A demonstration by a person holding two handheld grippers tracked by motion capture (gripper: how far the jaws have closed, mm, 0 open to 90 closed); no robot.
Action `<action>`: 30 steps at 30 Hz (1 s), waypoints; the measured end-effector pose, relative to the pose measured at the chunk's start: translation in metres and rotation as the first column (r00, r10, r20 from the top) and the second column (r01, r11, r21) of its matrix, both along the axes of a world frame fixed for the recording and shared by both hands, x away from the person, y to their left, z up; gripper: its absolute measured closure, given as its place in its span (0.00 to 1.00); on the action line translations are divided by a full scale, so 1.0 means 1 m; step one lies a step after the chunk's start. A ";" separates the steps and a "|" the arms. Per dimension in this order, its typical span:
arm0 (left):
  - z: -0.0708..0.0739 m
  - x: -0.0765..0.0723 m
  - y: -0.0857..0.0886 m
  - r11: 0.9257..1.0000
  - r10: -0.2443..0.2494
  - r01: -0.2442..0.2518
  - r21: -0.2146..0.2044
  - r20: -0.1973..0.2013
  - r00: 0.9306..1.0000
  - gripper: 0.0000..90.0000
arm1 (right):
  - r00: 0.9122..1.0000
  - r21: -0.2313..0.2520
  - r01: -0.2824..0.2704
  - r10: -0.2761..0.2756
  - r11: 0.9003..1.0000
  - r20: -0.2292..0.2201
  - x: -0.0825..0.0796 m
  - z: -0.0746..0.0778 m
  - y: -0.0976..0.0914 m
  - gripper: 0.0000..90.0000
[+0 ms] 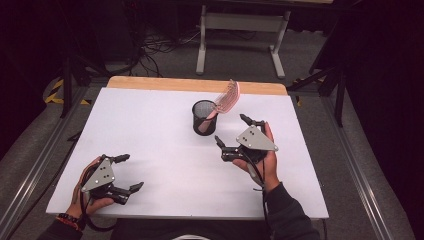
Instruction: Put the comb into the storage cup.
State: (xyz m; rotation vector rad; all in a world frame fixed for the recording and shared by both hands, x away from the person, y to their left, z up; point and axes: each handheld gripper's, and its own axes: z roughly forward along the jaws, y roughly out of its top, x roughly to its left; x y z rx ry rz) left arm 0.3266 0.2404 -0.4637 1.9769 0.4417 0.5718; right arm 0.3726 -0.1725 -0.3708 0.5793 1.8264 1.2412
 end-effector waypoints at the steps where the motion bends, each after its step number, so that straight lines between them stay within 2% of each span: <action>1: 0.000 0.000 0.000 1.000 0.000 0.000 0.000 0.000 1.000 0.06 | 1.000 -0.001 0.000 0.000 1.000 0.002 0.000 0.000 0.000 0.06; 13: 0.000 0.000 0.000 1.000 -0.004 0.004 0.004 -0.001 1.000 0.06 | 1.000 -0.021 -0.011 0.011 1.000 0.004 -0.006 -0.002 -0.001 0.06; 17: -0.001 0.000 -0.001 1.000 -0.004 0.004 0.007 -0.003 1.000 0.06 | 1.000 -0.009 -0.025 0.025 1.000 -0.010 -0.008 -0.002 -0.003 0.06; 30: 0.000 0.000 -0.001 1.000 0.004 -0.004 0.006 0.005 1.000 0.06 | 1.000 -0.032 -0.029 0.029 0.999 -0.001 -0.017 -0.004 -0.008 0.06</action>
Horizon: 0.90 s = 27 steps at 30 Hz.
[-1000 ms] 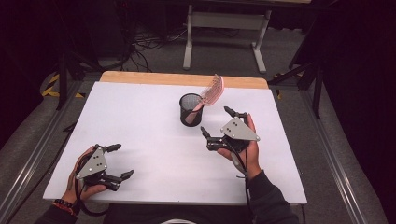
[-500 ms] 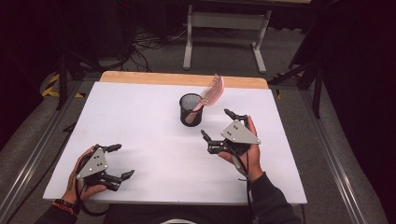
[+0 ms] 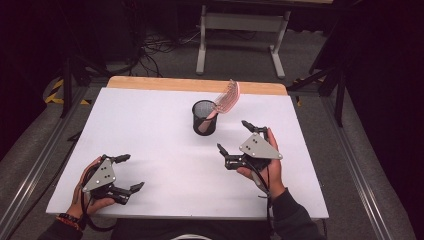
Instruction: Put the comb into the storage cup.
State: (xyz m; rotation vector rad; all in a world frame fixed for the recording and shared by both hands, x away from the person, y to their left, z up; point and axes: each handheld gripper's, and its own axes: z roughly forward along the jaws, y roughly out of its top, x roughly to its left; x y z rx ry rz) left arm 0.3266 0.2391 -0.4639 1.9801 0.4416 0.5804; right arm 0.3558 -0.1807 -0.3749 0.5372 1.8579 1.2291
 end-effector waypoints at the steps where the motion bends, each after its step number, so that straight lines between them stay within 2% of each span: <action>1: 0.000 0.000 0.000 1.000 0.000 0.000 0.000 0.000 1.000 0.06 | 1.000 0.000 0.000 0.000 1.000 0.000 0.000 0.000 0.000 0.06; 21: -0.001 0.000 -0.002 1.000 -0.002 0.002 0.025 -0.001 1.000 0.06 | 1.000 -0.028 0.016 -0.016 0.999 0.003 -0.009 -0.007 -0.009 0.06; 27: -0.001 0.000 -0.001 1.000 -0.002 0.002 0.022 0.002 1.000 0.06 | 1.000 -0.042 0.021 -0.021 0.999 0.000 -0.011 -0.011 -0.013 0.06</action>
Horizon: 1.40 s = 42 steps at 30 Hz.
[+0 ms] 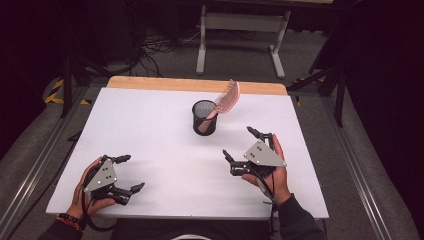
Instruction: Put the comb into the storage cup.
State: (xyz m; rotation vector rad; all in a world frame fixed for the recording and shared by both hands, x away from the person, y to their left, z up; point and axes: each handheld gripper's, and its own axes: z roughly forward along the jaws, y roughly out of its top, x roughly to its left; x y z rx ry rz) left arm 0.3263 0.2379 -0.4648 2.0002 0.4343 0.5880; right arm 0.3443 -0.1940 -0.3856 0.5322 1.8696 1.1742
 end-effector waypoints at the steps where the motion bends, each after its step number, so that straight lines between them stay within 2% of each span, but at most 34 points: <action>1: 0.000 0.000 0.000 1.000 0.001 -0.001 -0.002 -0.002 1.000 0.06 | 1.000 -0.001 0.002 -0.002 1.000 0.001 -0.001 -0.001 -0.001 0.06; 24: 0.000 0.000 0.000 1.000 0.000 0.000 0.001 -0.001 1.000 0.06 | 1.000 -0.017 -0.008 0.007 1.000 -0.027 -0.007 -0.020 -0.015 0.07; 34: -0.001 0.000 -0.001 1.000 -0.004 0.004 0.005 -0.007 1.000 0.06 | 0.999 -0.036 -0.030 0.029 0.999 -0.027 -0.012 -0.029 -0.020 0.07; 42: -0.001 0.000 -0.001 1.000 0.000 0.000 0.011 -0.005 1.000 0.06 | 1.000 -0.080 -0.022 0.021 0.997 -0.019 -0.014 -0.038 -0.025 0.07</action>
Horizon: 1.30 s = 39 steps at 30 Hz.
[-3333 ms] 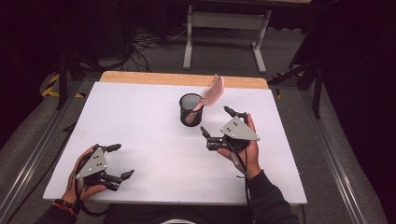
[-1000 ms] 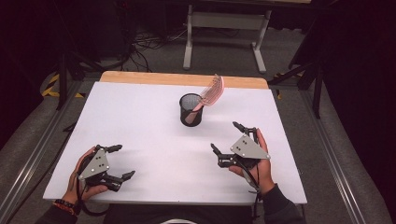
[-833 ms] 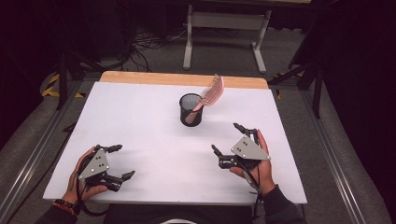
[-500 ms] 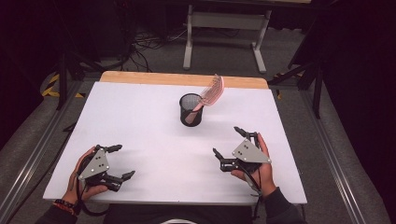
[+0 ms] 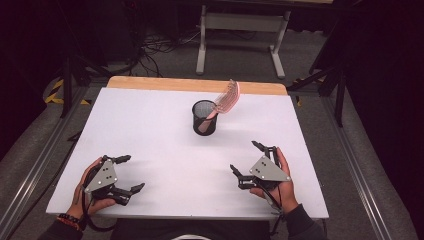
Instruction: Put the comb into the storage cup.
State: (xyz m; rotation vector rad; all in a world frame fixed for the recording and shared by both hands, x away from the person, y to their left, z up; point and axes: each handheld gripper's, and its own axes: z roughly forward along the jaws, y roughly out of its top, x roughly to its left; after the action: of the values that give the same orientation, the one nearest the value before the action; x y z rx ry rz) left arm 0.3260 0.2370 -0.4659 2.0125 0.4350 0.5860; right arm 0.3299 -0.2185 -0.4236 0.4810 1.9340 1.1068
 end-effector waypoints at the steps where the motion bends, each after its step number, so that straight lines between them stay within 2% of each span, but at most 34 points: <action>1: 0.000 0.000 0.000 1.000 -0.001 0.001 -0.001 0.000 1.000 0.06 | 1.000 0.002 0.001 -0.001 1.000 -0.002 0.000 -0.001 -0.001 0.07; 11: 0.000 0.000 0.000 1.000 -0.001 0.001 0.000 -0.003 1.000 0.06 | 1.000 0.012 0.021 -0.021 1.000 -0.016 -0.003 -0.010 -0.016 0.07; 20: 0.000 0.001 0.000 1.000 0.003 -0.003 -0.012 0.002 1.000 0.06 | 0.998 -0.034 0.055 -0.055 0.998 -0.002 -0.009 -0.016 -0.027 0.07; 28: 0.001 0.001 0.001 1.000 0.007 -0.007 -0.022 0.008 1.000 0.06 | 0.997 -0.009 0.066 -0.066 0.998 -0.038 -0.013 -0.022 -0.040 0.06; 32: 0.003 0.001 0.002 0.999 0.011 -0.010 -0.047 0.010 1.000 0.05 | 0.995 0.007 0.075 -0.075 0.997 -0.063 -0.017 -0.028 -0.047 0.06; 39: 0.005 0.001 0.003 0.997 0.022 -0.020 -0.077 0.024 0.999 0.05 | 0.993 0.021 0.090 -0.088 0.996 -0.073 -0.025 -0.033 -0.055 0.06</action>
State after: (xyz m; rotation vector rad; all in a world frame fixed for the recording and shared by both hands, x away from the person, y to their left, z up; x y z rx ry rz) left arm 0.3269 0.2402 -0.4604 1.9273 0.4572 0.5982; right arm 0.3045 -0.2738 -0.4565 0.6221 1.9437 1.0704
